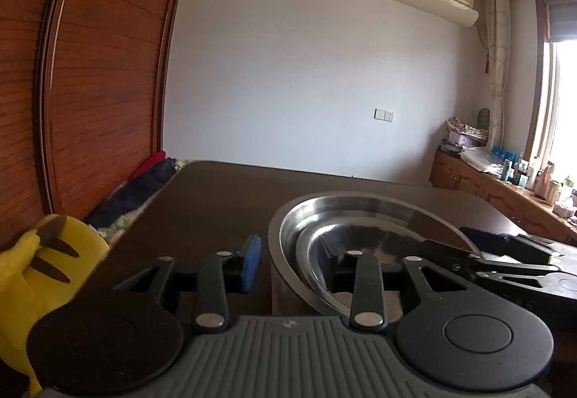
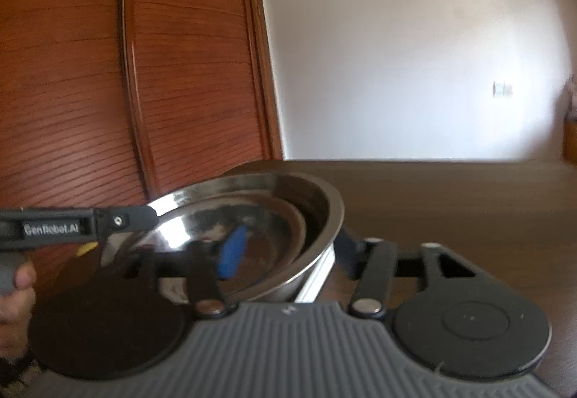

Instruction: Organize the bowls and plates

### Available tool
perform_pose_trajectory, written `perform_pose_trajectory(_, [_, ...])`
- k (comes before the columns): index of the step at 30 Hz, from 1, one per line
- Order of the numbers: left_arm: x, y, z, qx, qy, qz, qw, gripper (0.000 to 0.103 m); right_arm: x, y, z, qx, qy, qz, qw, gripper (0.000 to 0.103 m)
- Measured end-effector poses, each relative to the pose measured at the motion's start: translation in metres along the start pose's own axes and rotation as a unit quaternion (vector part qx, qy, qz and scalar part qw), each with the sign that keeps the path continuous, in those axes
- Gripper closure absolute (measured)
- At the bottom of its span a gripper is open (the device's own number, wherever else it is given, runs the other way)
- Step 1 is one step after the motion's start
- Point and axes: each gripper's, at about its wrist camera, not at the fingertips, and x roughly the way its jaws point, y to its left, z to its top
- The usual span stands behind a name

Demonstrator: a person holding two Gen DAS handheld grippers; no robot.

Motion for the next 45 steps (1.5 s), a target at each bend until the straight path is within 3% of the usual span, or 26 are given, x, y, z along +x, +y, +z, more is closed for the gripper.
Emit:
perform_pose_trajectory(14, [-0.036, -0.022, 0.026, 0.039, -0.075, -0.006, 0.9964, 0.0, -0.053, -0.004, 0.026, -0.02, -0.045, -0.067, 0.997, 0.036])
perform_pose_trajectory(23, [-0.053, -0.037, 0.026, 0.049, -0.088, -0.018, 0.9948, 0.0, -0.082, -0.008, 0.036, -0.007, -0.065, -0.097, 0.993, 0.028])
perform_pose_trajectory(34, [-0.065, -0.058, 0.013, 0.068, -0.07, 0.015, 0.9951, 0.0, -0.101, -0.008, 0.028, -0.009, -0.083, -0.128, 0.988, 0.0])
perform_pose_trajectory(45, [-0.071, -0.065, -0.005, 0.08, -0.049, 0.018, 0.9954, 0.0, -0.107, -0.007, 0.017, -0.011, -0.066, -0.162, 0.985, 0.0])
